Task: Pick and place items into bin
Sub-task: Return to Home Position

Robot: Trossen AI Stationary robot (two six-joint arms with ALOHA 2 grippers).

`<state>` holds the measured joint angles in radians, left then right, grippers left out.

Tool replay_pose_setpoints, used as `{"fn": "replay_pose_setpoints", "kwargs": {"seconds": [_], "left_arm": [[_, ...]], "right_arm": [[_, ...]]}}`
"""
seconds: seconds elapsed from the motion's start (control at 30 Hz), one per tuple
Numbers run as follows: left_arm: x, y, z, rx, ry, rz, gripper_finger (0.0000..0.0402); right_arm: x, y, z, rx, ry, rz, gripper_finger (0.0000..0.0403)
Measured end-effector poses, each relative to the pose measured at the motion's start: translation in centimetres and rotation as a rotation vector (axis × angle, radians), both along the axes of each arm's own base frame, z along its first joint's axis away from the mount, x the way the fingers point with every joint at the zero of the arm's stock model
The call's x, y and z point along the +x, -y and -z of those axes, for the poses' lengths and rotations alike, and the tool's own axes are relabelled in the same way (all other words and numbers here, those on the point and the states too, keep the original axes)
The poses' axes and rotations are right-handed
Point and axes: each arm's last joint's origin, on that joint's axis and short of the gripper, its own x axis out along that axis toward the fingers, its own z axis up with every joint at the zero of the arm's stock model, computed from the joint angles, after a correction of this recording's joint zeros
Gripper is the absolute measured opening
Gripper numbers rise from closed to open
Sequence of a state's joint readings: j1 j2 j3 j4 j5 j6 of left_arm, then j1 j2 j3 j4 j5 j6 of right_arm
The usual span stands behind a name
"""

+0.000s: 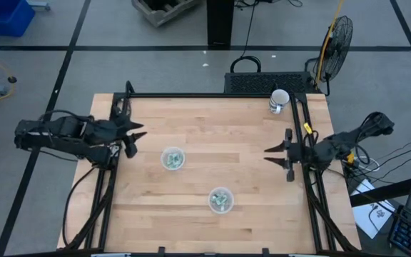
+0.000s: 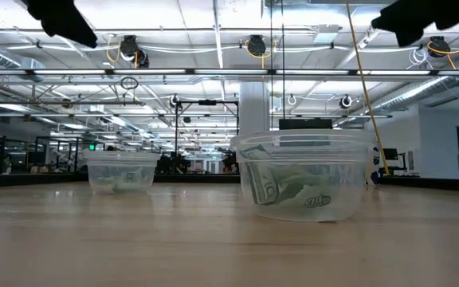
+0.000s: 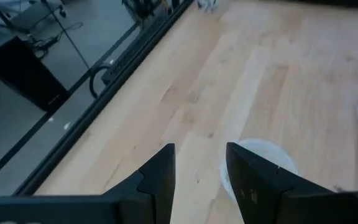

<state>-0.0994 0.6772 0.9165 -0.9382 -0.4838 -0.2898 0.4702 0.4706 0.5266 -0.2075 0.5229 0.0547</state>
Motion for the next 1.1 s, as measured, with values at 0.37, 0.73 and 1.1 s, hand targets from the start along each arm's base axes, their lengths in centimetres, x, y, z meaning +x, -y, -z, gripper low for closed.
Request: {"fn": "replay_pose_setpoints", "kwargs": {"seconds": [0.37, 0.73, 1.1], "left_arm": [[-6.5, -0.7, -1.9, 0.001, 0.302, -0.001, 0.0150], [-7.6, -0.6, 3.3, 0.074, 0.523, 0.103, 0.0150], [-5.4, 0.1, 6.7, 0.085, 0.668, 0.283, 0.0150]], "right_arm": [[-3.8, 1.9, -0.1, 0.109, 0.243, -0.001, 0.0111], [-4.1, 2.0, 2.0, 0.153, 0.347, -0.030, 0.0112], [-3.7, 1.8, 4.1, 0.220, 0.331, -0.027, 0.0111]]}}
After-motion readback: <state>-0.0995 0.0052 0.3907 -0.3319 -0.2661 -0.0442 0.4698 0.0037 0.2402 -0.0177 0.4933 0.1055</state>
